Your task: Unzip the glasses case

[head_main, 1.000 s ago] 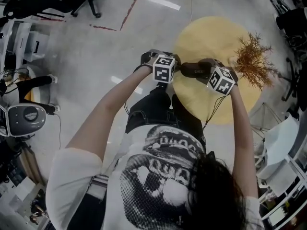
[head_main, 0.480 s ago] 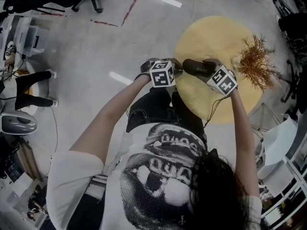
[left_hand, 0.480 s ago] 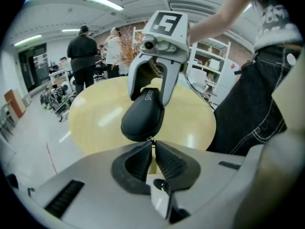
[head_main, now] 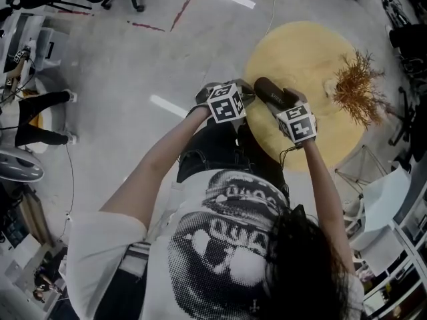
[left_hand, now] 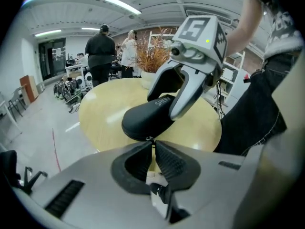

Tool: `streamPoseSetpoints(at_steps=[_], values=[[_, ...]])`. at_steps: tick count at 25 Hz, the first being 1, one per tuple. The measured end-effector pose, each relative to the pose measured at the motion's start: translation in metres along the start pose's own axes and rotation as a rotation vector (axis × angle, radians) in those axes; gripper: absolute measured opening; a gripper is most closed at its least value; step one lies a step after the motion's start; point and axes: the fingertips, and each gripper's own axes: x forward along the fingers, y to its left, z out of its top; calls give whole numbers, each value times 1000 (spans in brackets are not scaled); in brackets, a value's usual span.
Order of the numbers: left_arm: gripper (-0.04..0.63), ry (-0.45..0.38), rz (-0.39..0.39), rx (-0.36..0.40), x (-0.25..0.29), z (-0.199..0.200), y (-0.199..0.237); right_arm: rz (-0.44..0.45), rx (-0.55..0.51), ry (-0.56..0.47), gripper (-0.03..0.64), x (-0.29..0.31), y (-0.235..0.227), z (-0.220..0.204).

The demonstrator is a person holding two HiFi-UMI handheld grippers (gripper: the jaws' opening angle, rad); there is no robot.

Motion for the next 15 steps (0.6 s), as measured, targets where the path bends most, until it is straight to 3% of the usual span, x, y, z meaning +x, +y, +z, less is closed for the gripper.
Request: streamPoseSetpoints(at_steps=[3,10,15], values=[[28,11,18,-25,4,-6,-2,-32,-67,17,296,1,7,-1],[28,28,55,22,-3,-6,22,83,-170,69,308,1,0,10],[28,71,85,102,-8,-5,54,200,-104,72,307,7,-7,26]])
